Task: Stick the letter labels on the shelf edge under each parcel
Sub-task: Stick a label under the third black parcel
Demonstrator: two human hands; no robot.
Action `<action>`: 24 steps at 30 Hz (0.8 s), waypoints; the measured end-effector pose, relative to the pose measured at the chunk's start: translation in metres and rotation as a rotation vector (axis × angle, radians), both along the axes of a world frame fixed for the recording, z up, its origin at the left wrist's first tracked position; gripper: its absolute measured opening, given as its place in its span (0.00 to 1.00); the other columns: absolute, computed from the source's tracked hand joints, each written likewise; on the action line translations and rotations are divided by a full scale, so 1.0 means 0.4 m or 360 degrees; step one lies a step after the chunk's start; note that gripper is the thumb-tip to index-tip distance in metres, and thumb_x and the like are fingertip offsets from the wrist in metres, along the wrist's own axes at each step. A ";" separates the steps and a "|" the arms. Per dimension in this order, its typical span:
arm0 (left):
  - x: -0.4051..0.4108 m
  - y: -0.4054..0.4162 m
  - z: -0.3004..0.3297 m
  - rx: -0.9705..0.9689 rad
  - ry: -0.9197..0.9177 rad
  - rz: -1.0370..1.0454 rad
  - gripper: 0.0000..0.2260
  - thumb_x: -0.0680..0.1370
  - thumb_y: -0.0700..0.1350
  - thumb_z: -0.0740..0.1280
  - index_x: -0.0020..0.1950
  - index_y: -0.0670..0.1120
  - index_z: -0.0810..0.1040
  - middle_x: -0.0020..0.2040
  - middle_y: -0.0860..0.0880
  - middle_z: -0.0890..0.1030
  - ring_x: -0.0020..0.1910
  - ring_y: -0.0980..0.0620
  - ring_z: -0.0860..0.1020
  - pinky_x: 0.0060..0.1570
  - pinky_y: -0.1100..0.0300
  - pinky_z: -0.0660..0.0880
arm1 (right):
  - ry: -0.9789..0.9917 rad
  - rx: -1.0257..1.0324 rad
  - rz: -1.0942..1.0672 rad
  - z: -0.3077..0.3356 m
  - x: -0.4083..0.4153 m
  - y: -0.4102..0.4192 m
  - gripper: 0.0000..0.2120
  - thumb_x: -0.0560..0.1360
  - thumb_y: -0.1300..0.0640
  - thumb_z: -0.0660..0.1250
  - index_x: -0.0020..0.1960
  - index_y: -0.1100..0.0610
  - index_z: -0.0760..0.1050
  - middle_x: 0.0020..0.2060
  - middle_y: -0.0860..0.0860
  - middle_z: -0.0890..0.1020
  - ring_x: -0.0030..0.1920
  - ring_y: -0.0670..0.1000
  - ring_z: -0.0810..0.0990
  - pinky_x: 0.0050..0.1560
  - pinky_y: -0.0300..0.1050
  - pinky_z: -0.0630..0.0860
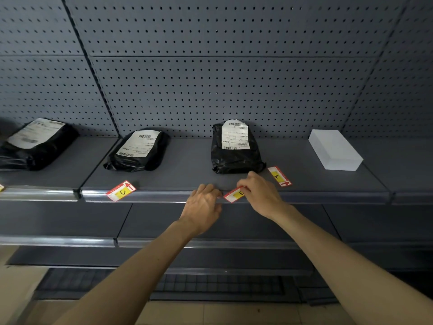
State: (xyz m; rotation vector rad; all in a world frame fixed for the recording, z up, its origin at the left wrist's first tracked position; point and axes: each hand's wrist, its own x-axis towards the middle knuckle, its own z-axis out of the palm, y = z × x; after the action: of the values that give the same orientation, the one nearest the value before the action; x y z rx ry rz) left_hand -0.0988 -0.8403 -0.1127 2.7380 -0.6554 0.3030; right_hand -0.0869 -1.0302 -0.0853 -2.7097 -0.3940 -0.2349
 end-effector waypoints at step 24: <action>0.197 -0.339 0.168 0.0105 0.0088 -0.0335 0.11 0.77 0.42 0.64 0.59 0.46 0.76 0.55 0.45 0.78 0.56 0.45 0.73 0.55 0.51 0.72 | 0.0301 0.0078 -0.0809 0.031 0.077 -0.274 0.28 0.68 0.39 0.72 0.54 0.61 0.73 0.53 0.58 0.76 0.53 0.59 0.76 0.41 0.47 0.68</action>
State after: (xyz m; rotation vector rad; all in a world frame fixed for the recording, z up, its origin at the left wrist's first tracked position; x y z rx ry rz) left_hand -0.0200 -0.9758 -0.0455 2.6969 -0.9440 0.1588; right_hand -0.0562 -1.1397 -0.0727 -2.7055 0.3557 -0.1198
